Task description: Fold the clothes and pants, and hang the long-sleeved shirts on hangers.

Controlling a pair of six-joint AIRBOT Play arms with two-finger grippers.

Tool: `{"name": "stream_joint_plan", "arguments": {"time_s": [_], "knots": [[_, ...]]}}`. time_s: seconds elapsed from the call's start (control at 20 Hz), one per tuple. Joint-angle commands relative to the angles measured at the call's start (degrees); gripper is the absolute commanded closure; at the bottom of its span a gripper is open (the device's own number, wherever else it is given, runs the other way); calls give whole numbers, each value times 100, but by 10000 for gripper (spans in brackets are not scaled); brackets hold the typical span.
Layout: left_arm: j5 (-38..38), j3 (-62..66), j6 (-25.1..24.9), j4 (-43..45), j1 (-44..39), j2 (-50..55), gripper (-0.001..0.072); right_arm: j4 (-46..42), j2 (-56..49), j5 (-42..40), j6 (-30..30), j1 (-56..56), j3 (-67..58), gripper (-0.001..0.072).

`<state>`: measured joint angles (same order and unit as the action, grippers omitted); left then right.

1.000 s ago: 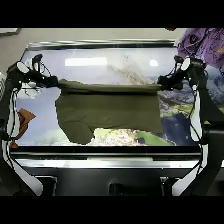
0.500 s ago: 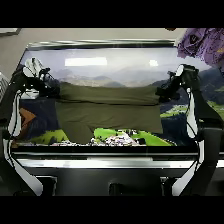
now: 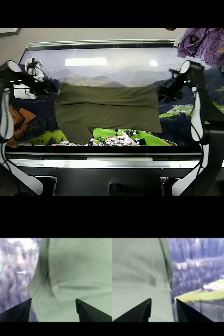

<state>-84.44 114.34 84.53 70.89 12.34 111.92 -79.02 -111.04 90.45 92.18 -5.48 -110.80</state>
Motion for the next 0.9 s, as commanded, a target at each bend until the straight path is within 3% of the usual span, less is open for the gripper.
{"name": "stream_joint_plan", "arguments": {"time_s": [0.0, 0.15, 0.4, 0.55, 0.85], "knots": [[-74, -909, 162, -352, 625, -1029, 90, 444, 531, 50, -474, -420, 243, 326], [468, -3303, -74, -977, 1126, -2387, 89, 1097, 1058, 31, -717, -975, 1318, 326], [1591, -6798, -605, -2227, 1257, -3941, 89, 1132, 2181, -507, -981, -1296, 3464, 327], [1709, -7740, -1121, -2966, 1174, -4019, 89, 1257, 2557, -699, -1123, -1292, 4162, 326], [2015, -8021, -1169, -3008, 623, -3864, 89, 1290, 2627, -713, -1117, -1290, 4328, 326]]}}
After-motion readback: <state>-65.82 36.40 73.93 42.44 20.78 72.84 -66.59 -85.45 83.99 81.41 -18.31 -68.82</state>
